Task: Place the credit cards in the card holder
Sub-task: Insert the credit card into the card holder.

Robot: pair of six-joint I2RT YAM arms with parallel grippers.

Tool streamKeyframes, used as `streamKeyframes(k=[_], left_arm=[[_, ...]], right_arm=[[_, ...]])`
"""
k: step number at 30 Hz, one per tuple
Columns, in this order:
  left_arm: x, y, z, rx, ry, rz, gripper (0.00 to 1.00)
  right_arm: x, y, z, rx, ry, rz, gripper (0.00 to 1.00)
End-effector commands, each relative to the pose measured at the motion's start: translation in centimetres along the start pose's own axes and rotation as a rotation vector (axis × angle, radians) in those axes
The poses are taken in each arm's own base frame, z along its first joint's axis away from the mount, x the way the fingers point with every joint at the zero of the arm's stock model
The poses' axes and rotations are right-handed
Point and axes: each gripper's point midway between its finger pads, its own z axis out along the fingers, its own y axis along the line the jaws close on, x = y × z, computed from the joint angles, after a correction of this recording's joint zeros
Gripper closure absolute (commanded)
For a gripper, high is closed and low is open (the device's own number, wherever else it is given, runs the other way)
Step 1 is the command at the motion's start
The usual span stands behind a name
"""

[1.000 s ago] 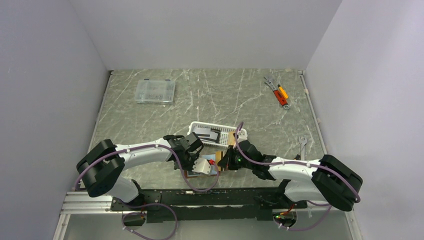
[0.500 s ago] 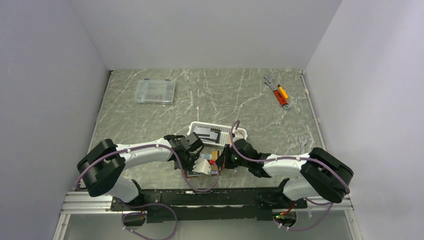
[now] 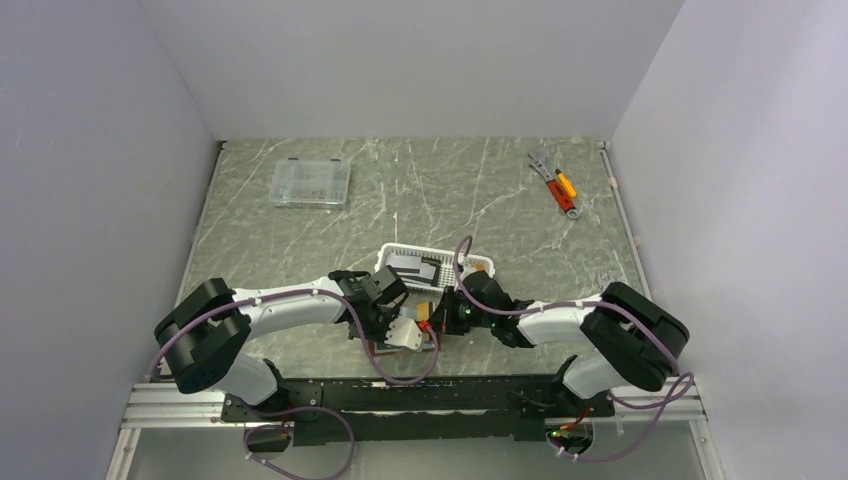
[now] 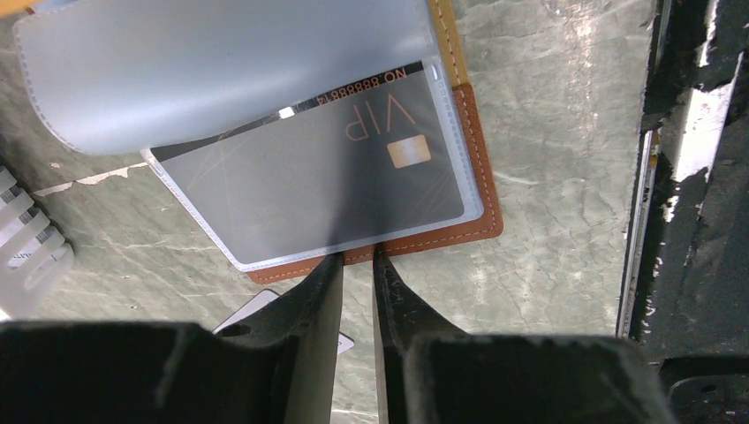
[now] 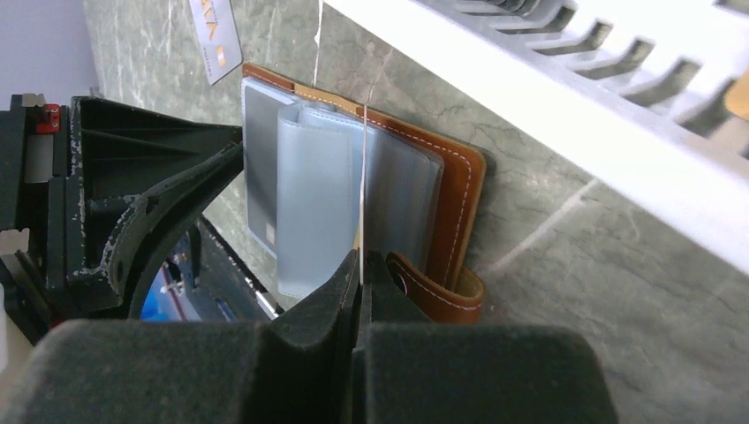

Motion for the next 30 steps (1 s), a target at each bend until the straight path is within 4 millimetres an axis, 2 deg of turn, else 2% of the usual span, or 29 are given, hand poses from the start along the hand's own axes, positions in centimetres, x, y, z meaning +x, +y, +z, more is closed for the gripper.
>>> streamKeyframes(k=[1, 7, 19, 23, 30], left_arm=[[-0.3, 0.1, 0.6, 0.001, -0.014, 0.027, 0.77], [-0.1, 0.0, 0.6, -0.005, -0.006, 0.028, 0.77], [-0.2, 0.5, 0.2, -0.03, -0.008, 0.038, 0.78], [-0.4, 0.8, -0.5, -0.054, -0.019, 0.048, 0.78], [-0.9, 1.3, -2.9, -0.107, -0.097, 0.039, 0.76]], right_arm=[[2.0, -0.3, 0.4, -0.038, 0.138, -0.008, 1.0], [1.7, 0.6, 0.0, -0.087, 0.177, -0.036, 1.0], [-0.3, 5.7, -1.3, -0.259, 0.168, -0.149, 1.0], [-0.8, 6.6, -1.1, -0.285, 0.169, -0.152, 1.0], [-0.4, 6.5, 0.1, -0.274, 0.207, -0.147, 1.0]])
